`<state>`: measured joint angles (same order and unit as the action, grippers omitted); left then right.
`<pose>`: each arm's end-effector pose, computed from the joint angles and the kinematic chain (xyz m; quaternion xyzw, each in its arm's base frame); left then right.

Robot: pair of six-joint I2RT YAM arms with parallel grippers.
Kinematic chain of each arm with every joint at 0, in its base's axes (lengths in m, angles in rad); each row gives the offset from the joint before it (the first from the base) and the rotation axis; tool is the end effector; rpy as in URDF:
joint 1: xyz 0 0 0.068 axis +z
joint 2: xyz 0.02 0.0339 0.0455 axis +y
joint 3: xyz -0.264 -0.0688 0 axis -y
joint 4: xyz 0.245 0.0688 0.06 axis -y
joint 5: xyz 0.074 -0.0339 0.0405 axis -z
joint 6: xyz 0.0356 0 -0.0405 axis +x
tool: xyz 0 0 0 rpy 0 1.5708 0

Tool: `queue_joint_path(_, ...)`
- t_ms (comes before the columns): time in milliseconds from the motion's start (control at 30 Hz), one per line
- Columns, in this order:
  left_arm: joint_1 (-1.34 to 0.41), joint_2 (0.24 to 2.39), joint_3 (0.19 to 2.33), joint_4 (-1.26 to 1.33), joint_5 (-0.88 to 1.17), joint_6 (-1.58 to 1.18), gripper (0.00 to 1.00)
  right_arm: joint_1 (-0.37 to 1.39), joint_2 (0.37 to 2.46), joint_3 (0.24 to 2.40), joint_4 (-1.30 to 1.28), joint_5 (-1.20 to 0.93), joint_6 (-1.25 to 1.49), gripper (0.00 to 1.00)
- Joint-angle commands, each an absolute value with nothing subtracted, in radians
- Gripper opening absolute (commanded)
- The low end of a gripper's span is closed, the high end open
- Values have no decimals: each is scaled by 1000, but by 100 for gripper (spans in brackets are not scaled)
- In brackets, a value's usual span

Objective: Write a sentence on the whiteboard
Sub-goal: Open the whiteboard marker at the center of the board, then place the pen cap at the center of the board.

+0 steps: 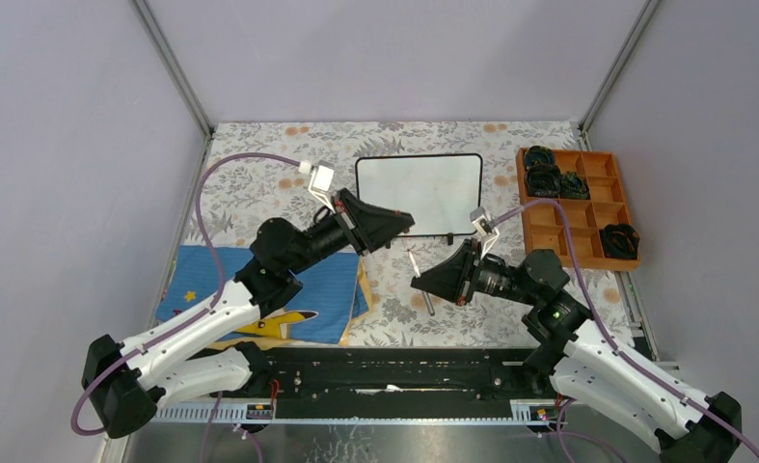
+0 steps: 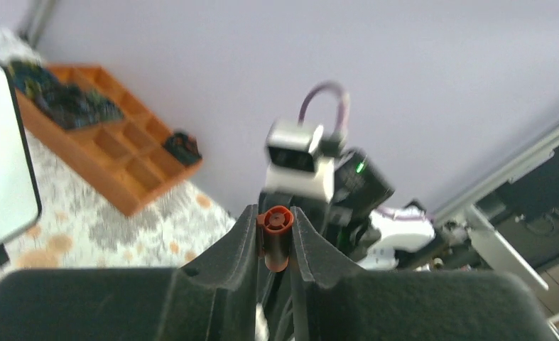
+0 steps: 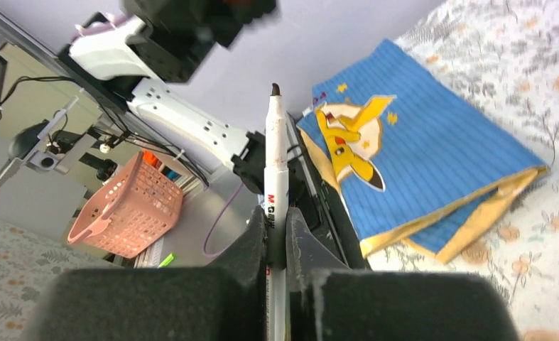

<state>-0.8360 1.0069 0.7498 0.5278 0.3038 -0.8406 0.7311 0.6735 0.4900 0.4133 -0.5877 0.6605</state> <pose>0.1497 -0.1816 0.3612 0.1191 0.5985 -0.6463 0.4581 0.1107 0.1258 0.3161 -0.2478 0.5864 0.6188 0.4602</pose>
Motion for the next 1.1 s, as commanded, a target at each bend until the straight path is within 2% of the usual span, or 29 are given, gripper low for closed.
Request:
queue_joint_path(0,-821,992,824,673,213,-845,0,733,654,475,369,-604,658,0)
queue_joint_path(133,-820,989,826,653,195,-822,0,733,638,481,335,-586,643,0)
queue_joint_path(233,-820,979,836,554,150,-756,0,733,590,523,197,-488,577,0)
queue_joint_path(367,-820,984,864,235,75,-613,0,733,496,639,-118,-137,443,0)
queue_joint_path(467,-822,1072,921,-21,74,-548,0,733,463,696,-304,204,412,0)
queue_joint_path(600,-847,1231,964,-181,114,-534,0,733,456,719,-422,426,421,0)
queue_joint_path(833,-989,1521,1080,-259,-34,-509,0,733,443,679,-436,475,466,0)
queue_joint_path(1067,-1021,1785,1194,-250,-109,-557,0,733,418,673,-477,451,452,0)
